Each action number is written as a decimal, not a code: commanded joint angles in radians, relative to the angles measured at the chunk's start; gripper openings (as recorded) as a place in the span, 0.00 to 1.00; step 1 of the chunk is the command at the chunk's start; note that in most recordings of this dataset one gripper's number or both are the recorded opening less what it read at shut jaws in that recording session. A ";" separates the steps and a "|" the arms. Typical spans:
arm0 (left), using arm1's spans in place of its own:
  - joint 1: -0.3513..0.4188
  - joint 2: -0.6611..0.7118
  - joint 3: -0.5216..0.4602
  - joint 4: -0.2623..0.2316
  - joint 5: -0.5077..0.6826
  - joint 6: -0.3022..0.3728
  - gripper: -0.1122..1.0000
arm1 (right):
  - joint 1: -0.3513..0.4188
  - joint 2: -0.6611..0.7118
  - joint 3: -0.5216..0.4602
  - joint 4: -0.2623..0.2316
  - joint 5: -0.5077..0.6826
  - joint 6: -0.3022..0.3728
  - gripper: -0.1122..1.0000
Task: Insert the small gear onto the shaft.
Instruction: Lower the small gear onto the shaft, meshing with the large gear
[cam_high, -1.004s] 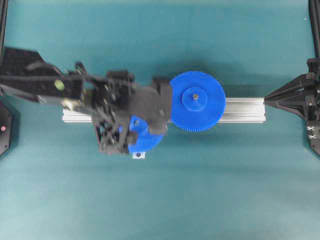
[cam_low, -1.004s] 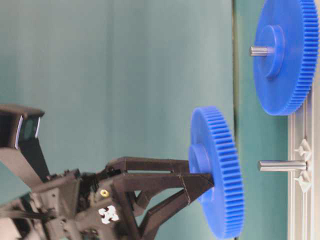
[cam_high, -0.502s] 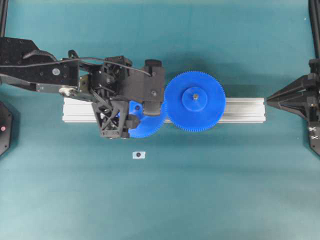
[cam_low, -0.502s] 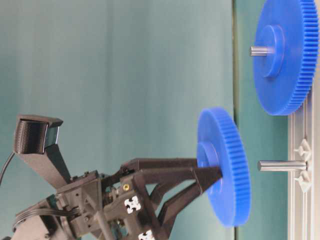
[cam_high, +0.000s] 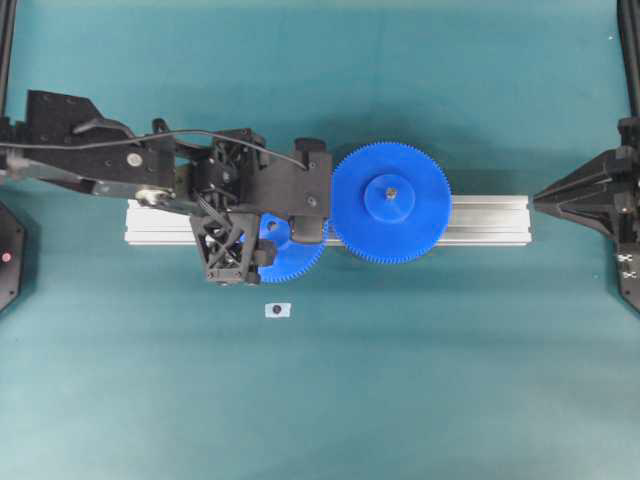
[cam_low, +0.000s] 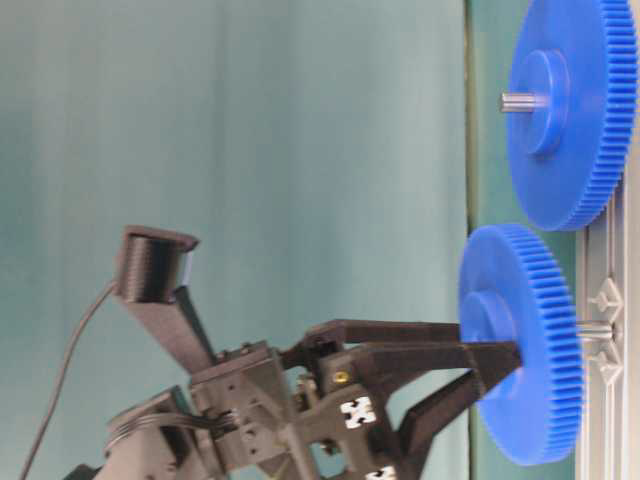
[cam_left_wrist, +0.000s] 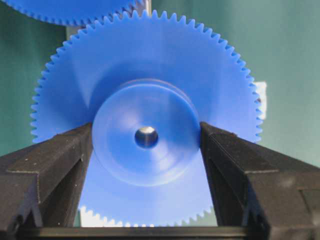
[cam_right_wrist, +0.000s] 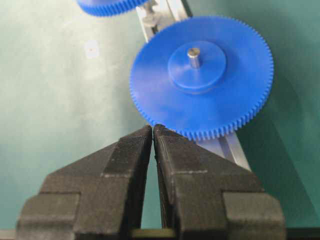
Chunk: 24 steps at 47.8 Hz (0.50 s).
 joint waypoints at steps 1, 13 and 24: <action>0.000 -0.009 -0.011 0.003 -0.008 -0.003 0.75 | -0.003 0.005 -0.011 -0.002 -0.005 0.009 0.26; 0.018 -0.008 -0.011 0.003 -0.008 -0.002 0.75 | -0.003 0.002 -0.009 -0.002 -0.008 0.009 0.26; 0.051 -0.014 -0.009 0.005 -0.008 0.018 0.75 | -0.008 0.000 -0.009 -0.002 -0.012 0.009 0.26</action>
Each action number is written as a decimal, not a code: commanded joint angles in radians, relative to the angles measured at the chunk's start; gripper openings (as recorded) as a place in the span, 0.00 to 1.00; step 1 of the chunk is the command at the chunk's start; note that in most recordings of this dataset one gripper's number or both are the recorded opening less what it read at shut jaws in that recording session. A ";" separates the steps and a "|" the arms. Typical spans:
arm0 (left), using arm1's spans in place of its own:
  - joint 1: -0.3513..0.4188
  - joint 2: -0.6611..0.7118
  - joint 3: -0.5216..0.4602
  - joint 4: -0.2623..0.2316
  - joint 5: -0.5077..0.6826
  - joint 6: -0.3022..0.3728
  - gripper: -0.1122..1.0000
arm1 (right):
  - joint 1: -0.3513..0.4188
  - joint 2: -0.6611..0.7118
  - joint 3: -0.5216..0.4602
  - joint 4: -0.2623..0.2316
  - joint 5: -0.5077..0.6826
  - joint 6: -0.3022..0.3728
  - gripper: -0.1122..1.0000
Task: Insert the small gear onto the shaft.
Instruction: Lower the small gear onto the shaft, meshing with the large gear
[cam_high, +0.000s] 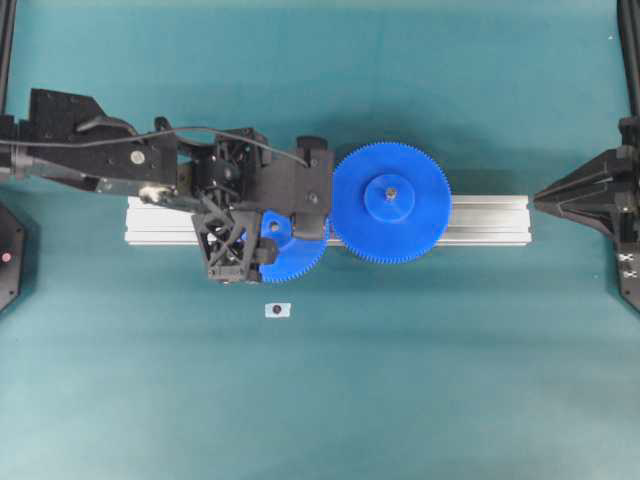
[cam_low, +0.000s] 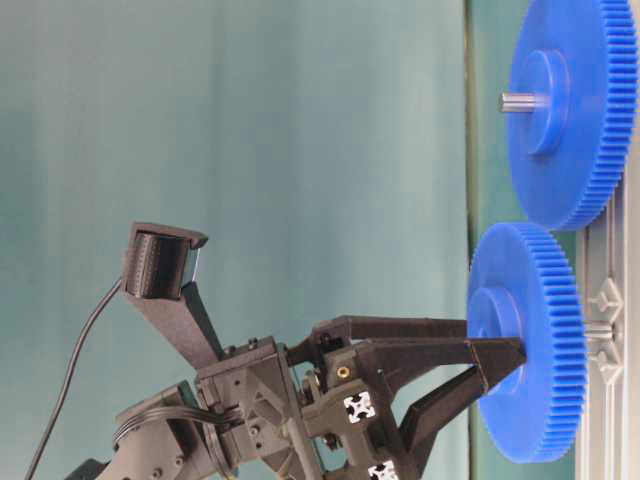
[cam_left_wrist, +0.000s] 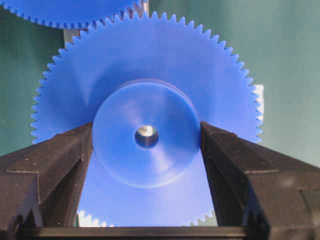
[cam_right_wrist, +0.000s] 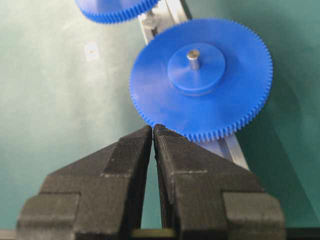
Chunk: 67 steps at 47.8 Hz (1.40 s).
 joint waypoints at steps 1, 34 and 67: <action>0.028 -0.015 -0.009 0.005 -0.005 0.011 0.75 | -0.002 0.006 -0.009 -0.002 -0.009 0.009 0.26; 0.044 0.008 0.023 0.003 0.012 0.041 0.75 | -0.003 0.003 -0.005 -0.002 -0.021 0.011 0.26; 0.044 0.003 0.009 0.003 0.018 0.041 0.77 | -0.003 0.003 -0.005 -0.002 -0.021 0.011 0.26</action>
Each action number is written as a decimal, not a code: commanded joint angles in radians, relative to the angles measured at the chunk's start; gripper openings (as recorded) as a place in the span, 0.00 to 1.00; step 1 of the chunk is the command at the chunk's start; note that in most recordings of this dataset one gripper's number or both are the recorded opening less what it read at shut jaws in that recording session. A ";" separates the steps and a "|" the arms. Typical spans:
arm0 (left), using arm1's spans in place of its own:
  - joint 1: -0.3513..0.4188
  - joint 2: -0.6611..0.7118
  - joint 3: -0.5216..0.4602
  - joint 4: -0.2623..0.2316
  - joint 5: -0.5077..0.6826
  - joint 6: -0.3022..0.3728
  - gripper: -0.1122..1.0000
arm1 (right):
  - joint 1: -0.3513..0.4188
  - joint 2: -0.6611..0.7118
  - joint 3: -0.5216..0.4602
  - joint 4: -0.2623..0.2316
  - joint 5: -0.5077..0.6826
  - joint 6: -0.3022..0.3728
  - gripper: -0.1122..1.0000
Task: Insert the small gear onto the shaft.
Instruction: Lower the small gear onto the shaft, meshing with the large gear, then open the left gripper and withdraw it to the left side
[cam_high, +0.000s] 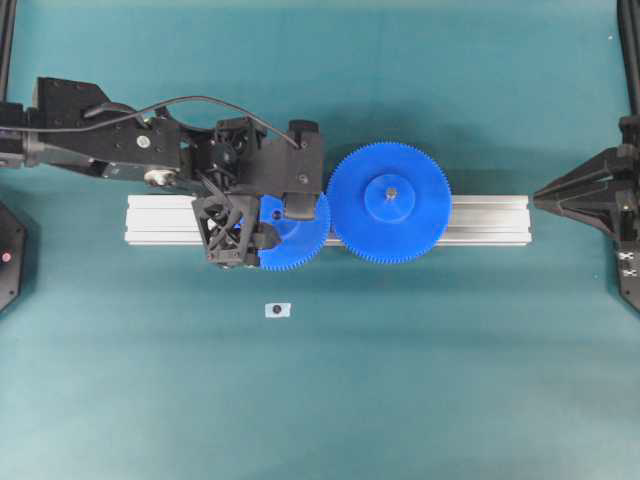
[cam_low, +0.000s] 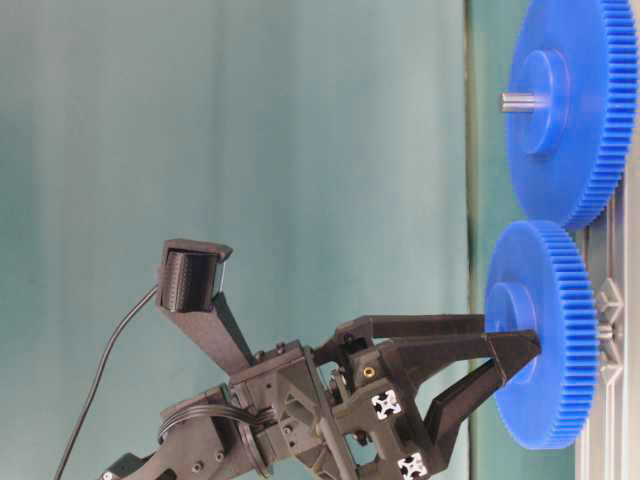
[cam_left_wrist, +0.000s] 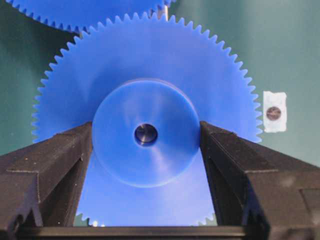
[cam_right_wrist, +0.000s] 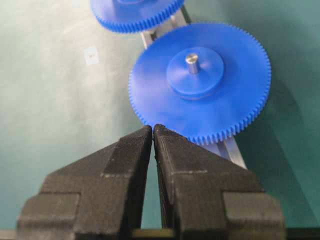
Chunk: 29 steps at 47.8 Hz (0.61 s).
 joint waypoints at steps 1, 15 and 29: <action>0.002 -0.020 -0.018 0.002 0.002 0.000 0.79 | 0.000 0.005 -0.009 -0.002 -0.006 0.009 0.26; -0.005 -0.031 -0.063 0.002 0.028 -0.005 0.91 | -0.003 0.005 -0.006 -0.002 -0.009 0.011 0.26; -0.005 -0.069 -0.095 0.002 0.109 -0.006 0.90 | -0.003 0.003 0.006 -0.002 -0.025 0.009 0.26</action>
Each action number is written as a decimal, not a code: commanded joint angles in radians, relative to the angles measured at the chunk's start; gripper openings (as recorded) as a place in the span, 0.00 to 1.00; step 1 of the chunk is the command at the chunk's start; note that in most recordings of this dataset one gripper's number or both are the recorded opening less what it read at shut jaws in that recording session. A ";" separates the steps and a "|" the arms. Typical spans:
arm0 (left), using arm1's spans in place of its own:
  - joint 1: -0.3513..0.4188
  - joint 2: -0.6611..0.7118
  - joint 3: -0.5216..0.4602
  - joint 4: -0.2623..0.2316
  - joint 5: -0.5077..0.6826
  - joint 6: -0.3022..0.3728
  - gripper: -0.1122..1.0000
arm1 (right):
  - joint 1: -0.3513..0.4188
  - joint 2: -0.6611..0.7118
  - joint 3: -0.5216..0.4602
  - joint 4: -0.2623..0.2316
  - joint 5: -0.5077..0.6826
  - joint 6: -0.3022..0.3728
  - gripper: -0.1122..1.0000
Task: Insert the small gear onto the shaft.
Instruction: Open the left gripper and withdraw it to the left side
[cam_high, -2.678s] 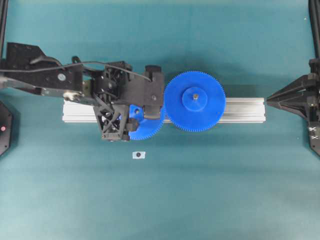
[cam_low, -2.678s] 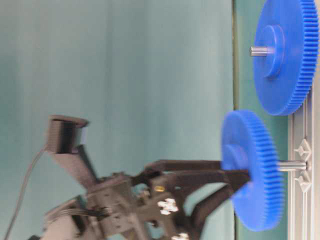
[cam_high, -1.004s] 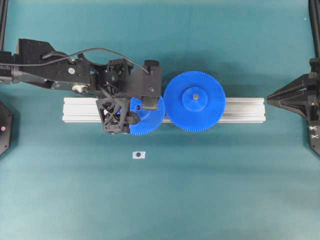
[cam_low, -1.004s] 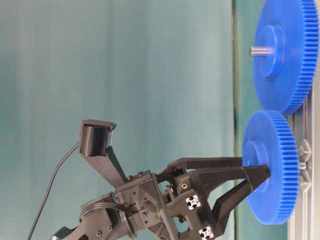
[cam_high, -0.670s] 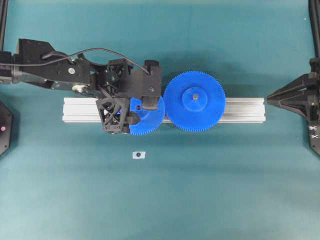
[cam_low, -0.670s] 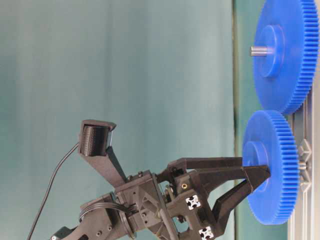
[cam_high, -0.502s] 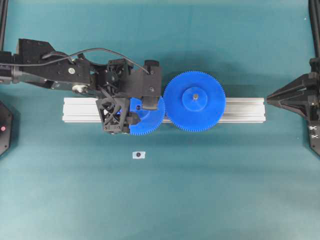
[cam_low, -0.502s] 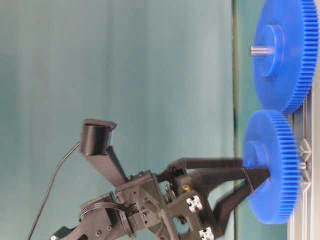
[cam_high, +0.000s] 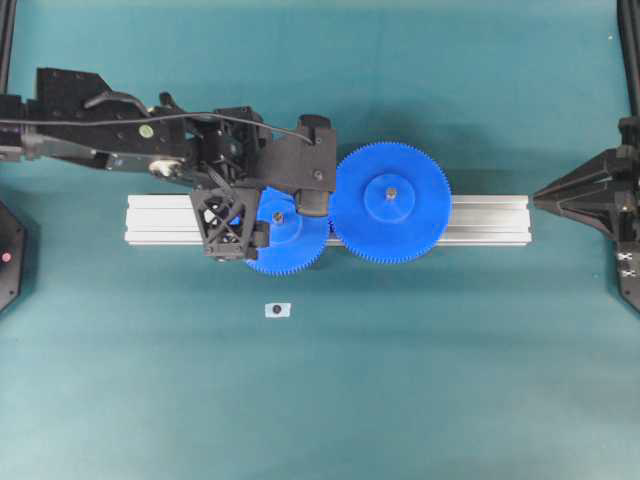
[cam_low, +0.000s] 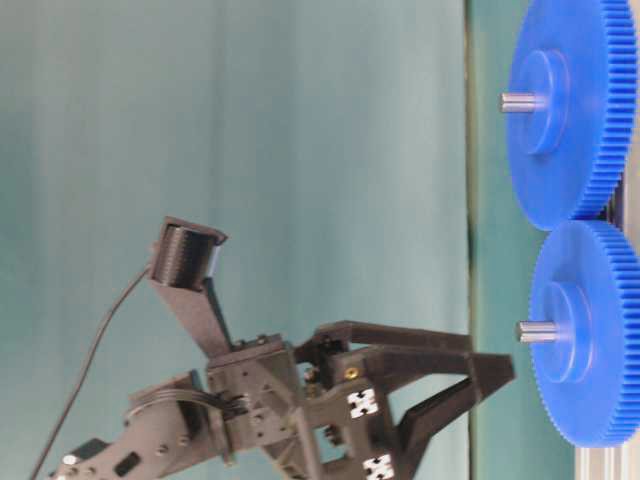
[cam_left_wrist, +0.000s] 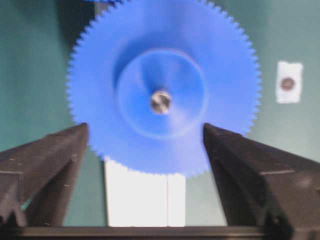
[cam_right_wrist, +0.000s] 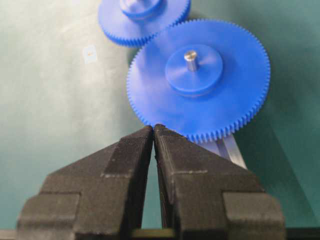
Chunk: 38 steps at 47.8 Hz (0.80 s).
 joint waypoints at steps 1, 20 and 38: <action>-0.003 -0.058 -0.023 0.002 0.000 0.006 0.91 | -0.002 0.005 -0.008 -0.002 -0.014 0.011 0.26; -0.002 -0.264 0.052 0.002 -0.035 -0.049 0.91 | -0.009 -0.002 -0.003 -0.002 -0.018 0.009 0.26; -0.003 -0.465 0.227 0.003 -0.100 -0.086 0.91 | -0.026 -0.011 -0.002 -0.005 -0.018 0.009 0.26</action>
